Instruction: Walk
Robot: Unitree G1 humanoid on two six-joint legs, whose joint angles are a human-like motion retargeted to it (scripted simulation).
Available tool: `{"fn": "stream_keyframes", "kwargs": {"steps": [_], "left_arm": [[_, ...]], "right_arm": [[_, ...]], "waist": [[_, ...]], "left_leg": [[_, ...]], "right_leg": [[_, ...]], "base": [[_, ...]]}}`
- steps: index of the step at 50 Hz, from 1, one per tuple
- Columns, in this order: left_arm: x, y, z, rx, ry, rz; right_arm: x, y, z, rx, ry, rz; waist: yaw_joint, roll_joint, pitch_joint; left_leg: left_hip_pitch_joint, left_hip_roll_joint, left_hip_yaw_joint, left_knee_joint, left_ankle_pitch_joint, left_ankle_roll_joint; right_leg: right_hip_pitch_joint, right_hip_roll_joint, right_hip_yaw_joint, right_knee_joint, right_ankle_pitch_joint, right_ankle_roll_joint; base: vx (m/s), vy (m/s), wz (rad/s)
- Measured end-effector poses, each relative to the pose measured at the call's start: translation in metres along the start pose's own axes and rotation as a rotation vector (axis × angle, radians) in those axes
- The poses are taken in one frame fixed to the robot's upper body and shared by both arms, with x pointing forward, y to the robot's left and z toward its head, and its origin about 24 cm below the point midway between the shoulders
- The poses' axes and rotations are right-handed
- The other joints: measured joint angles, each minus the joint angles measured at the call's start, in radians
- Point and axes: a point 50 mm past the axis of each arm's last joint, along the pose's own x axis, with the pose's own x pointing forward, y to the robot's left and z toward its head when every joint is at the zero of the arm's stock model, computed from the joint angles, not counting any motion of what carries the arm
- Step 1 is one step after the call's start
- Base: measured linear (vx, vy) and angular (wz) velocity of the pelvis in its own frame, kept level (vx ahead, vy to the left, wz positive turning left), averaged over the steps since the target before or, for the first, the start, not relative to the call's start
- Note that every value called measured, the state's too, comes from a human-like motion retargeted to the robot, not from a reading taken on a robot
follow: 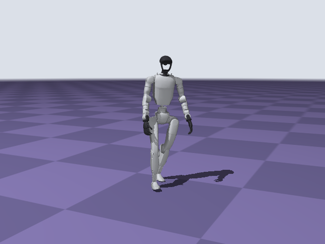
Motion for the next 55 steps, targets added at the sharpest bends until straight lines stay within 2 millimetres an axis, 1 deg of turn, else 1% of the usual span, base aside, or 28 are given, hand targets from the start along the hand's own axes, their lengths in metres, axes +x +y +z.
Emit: {"fn": "stream_keyframes", "kwargs": {"steps": [3, 7, 10, 13, 14, 15, 17, 18, 20, 22, 23, 25, 27, 28, 30, 32, 33, 35, 36, 38, 42, 45, 47, 50, 51, 53, 55], "left_arm": [[-0.002, -0.006, -0.012, 0.007, 0.04, -0.02], [-0.005, -0.013, -0.027, 0.023, 0.095, -0.052], [-0.01, -0.02, -0.042, 0.029, 0.143, -0.081], [-0.015, -0.026, -0.057, 0.034, 0.187, -0.108], [-0.016, -0.027, -0.06, 0.036, 0.197, -0.117], [-0.017, -0.027, -0.063, 0.039, 0.205, -0.126], [-0.02, -0.029, -0.068, 0.033, 0.218, -0.142], [-0.021, -0.03, -0.07, 0.03, 0.222, -0.148], [-0.021, -0.031, -0.07, 0.023, 0.216, -0.159], [-0.021, -0.032, -0.07, 0.02, 0.205, -0.164], [-0.02, -0.03, -0.066, 0.019, 0.19, -0.164], [-0.019, -0.03, -0.062, 0.021, 0.167, -0.164], [-0.016, -0.027, -0.053, 0.025, 0.135, -0.157], [-0.014, -0.022, -0.046, 0.025, 0.115, -0.149], [-0.013, -0.021, -0.043, 0.019, 0.097, -0.138], [-0.01, -0.014, -0.033, 0.006, 0.072, -0.12], [-0.011, -0.015, -0.035, -0.004, 0.073, -0.117], [-0.009, -0.009, -0.029, -0.023, 0.06, -0.099], [-0.009, -0.008, -0.029, -0.031, 0.062, -0.094], [-0.01, -0.008, -0.031, -0.044, 0.069, -0.085], [-0.011, -0.009, -0.039, -0.049, 0.095, -0.08], [-0.014, -0.012, -0.048, -0.051, 0.122, -0.08], [-0.016, -0.012, -0.054, -0.063, 0.141, -0.073], [-0.02, -0.01, -0.064, -0.094, 0.177, -0.055], [-0.021, -0.009, -0.068, -0.11, 0.19, -0.047], [-0.025, -0.009, -0.078, -0.141, 0.216, -0.036], [-0.028, -0.005, -0.085, -0.182, 0.237, -0.014]], "right_arm": [[-0.001, 0.003, -0.006, 0.018, 0.014, 0.007], [-0.002, 0.002, -0.011, 0.039, 0.025, 0.01], [-0.003, 0.003, -0.018, 0.048, 0.043, 0.012], [-0.005, 0.002, -0.025, 0.051, 0.063, 0.005], [-0.006, -0.001, -0.027, 0.05, 0.068, -0.001], [-0.006, -0.005, -0.028, 0.05, 0.072, -0.009], [-0.007, -0.009, -0.031, 0.046, 0.08, -0.021], [-0.008, -0.01, -0.033, 0.045, 0.084, -0.028], [-0.008, -0.016, -0.034, 0.045, 0.086, -0.049], [-0.01, -0.019, -0.037, 0.045, 0.09, -0.068], [-0.01, -0.023, -0.036, 0.047, 0.087, -0.081], [-0.011, -0.025, -0.038, 0.046, 0.092, -0.102], [-0.011, -0.029, -0.036, 0.045, 0.089, -0.124], [-0.009, -0.031, -0.032, 0.047, 0.082, -0.133], [-0.009, -0.03, -0.031, 0.04, 0.081, -0.141], [-0.006, -0.031, -0.019, 0.038, 0.059, -0.145], [-0.006, -0.028, -0.018, 0.033, 0.056, -0.141], [-0.002, -0.026, -0.005, 0.032, 0.024, -0.132], [-0.001, -0.024, 0.001, 0.029, 0.009, -0.124], [0.001, -0.018, 0.012, 0.013, -0.022, -0.102], [0.004, -0.005, 0.034, -0.051, -0.091, -0.046], [0.005, 0.004, 0.046, -0.102, -0.135, -0.009], [0.005, 0.008, 0.055, -0.125, -0.161, 0.01], [0.005, 0.013, 0.063, -0.141, -0.187, 0.033], [0.005, 0.014, 0.064, -0.14, -0.19, 0.039], [0.005, 0.016, 0.061, -0.131, -0.183, 0.046], [0.005, 0.016, 0.058, -0.116, -0.173, 0.051]], "waist": [[-0.001, -0.016, -0.002], [-0.001, -0.018, -0.011], [0.009, -0.018, -0.019], [0.018, -0.012, -0.03], [0.016, 0.0, -0.028], [0.011, 0.016, -0.023], [0.016, 0.05, -0.014], [0.022, 0.07, -0.011], [0.033, 0.132, -0.003], [0.051, 0.162, -0.005], [0.058, 0.178, -0.005], [0.079, 0.196, -0.006], [0.099, 0.196, -0.005], [0.109, 0.188, -0.006], [0.138, 0.195, -0.01], [0.156, 0.164, -0.003], [0.169, 0.166, -0.005], [0.184, 0.13, 0.002], [0.191, 0.119, 0.002], [0.203, 0.096, -0.001], [0.21, 0.044, -0.02], [0.217, 0.034, -0.039], [0.217, 0.015, -0.055], [0.218, -0.021, -0.072], [0.222, -0.035, -0.078], [0.221, -0.058, -0.093], [0.218, -0.089, -0.107]], "left_leg": [[0.021, -0.012, -0.021, 0.016, -0.012, -0.002], [0.043, -0.007, -0.06, 0.064, -0.04, -0.003], [0.055, -0.001, -0.085, 0.132, -0.053, -0.009], [0.056, 0.008, -0.116, 0.243, -0.062, -0.024], [0.051, 0.019, -0.134, 0.302, -0.067, -0.036], [0.045, 0.035, -0.154, 0.368, -0.074, -0.05], [0.014, 0.063, -0.185, 0.521, -0.045, -0.096], [-0.007, 0.075, -0.205, 0.599, -0.016, -0.128], [-0.061, 0.113, -0.253, 0.768, 0.047, -0.211], [-0.117, 0.14, -0.249, 0.914, 0.13, -0.265], [-0.158, 0.159, -0.244, 0.988, 0.169, -0.286], [-0.229, 0.197, -0.216, 1.125, 0.211, -0.302], [-0.318, 0.247, -0.173, 1.237, 0.182, -0.265], [-0.373, 0.271, -0.151, 1.277, 0.155, -0.234], [-0.458, 0.338, -0.118, 1.34, 0.066, -0.182], [-0.537, 0.353, -0.083, 1.317, 0.0, -0.134], [-0.571, 0.373, -0.072, 1.302, -0.04, -0.118], [-0.626, 0.364, -0.038, 1.198, -0.077, -0.093], [-0.648, 0.36, -0.024, 1.132, -0.083, -0.089], [-0.683, 0.343, 0.001, 0.983, -0.08, -0.089], [-0.715, 0.269, 0.027, 0.626, -0.008, -0.111], [-0.754, 0.247, 0.02, 0.497, -0.005, -0.124], [-0.751, 0.225, 0.025, 0.415, 0.015, -0.119], [-0.729, 0.192, 0.042, 0.359, 0.054, -0.098], [-0.723, 0.188, 0.054, 0.365, 0.066, -0.089], [-0.726, 0.174, 0.073, 0.406, 0.087, -0.069], [-0.709, 0.147, 0.094, 0.43, 0.098, -0.048]], "right_leg": [[-0.04, 0.03, 0.032, -0.054, 0.018, 0.025], [-0.044, 0.064, 0.051, -0.112, 0.062, 0.033], [-0.045, 0.081, 0.069, -0.062, 0.087, 0.022], [-0.04, 0.091, 0.074, 0.038, 0.078, -0.002], [-0.023, 0.095, 0.062, 0.058, 0.067, -0.014], [0.0, 0.101, 0.046, 0.072, 0.055, -0.026], [0.043, 0.13, 0.022, 0.091, 0.025, -0.056], [0.063, 0.149, 0.012, 0.095, 0.012, -0.07], [0.123, 0.207, -0.022, 0.048, 0.012, -0.104], [0.148, 0.233, -0.033, 0.057, -0.017, -0.13], [0.171, 0.246, -0.041, 0.033, -0.019, -0.141], [0.196, 0.259, -0.05, 0.045, -0.053, -0.157], [0.225, 0.264, -0.057, 0.037, -0.076, -0.16], [0.244, 0.276, -0.055, -0.007, -0.066, -0.148], [0.271, 0.266, -0.069, 0.015, -0.105, -0.163], [0.315, 0.244, -0.067, -0.021, -0.119, -0.153], [0.324, 0.247, -0.069, -0.007, -0.138, -0.15], [0.375, 0.22, -0.063, -0.061, -0.145, -0.14], [0.392, 0.21, -0.061, -0.074, -0.155, -0.137], [0.423, 0.187, -0.055, -0.098, -0.176, -0.131], [0.465, 0.134, -0.048, -0.122, -0.221, -0.12], [0.472, 0.128, -0.035, -0.076, -0.27, -0.122], [0.477, 0.112, -0.02, -0.05, -0.3, -0.123], [0.487, 0.075, 0.003, 0.008, -0.339, -0.119], [0.489, 0.053, -0.018, 0.03, -0.343, -0.117], [0.486, 0.013, -0.039, 0.091, -0.343, -0.107], [0.487, -0.027, -0.022, 0.152, -0.322, -0.082]], "base": [[0.38, -0.02, 0.16], [0.43, -0.03, 0.21], [0.45, -0.06, 0.05], [0.5, -0.07, 0.13], [0.53, -0.09, 0.42], [0.53, -0.1, 0.43], [0.49, -0.1, 0.21], [0.47, -0.1, 0.06], [0.45, -0.09, 0.03], [0.44, -0.06, 0.02], [0.43, -0.05, 0.09], [0.42, -0.04, 0.1], [0.41, -0.03, 0.19], [0.41, -0.03, 0.2], [0.41, -0.04, 0.12], [0.43, -0.03, 0.14], [0.44, -0.03, 0.06], [0.46, -0.02, 0.08], [0.48, -0.01, 0.05], [0.48, 0.0, -0.03], [0.47, 0.03, -0.05], [0.45, 0.07, -0.23], [0.5, 0.1, -0.25], [0.53, 0.11, -0.37], [0.55, 0.12, -0.53], [0.55, 0.14, -0.41], [0.58, 0.17, -0.32]]}}
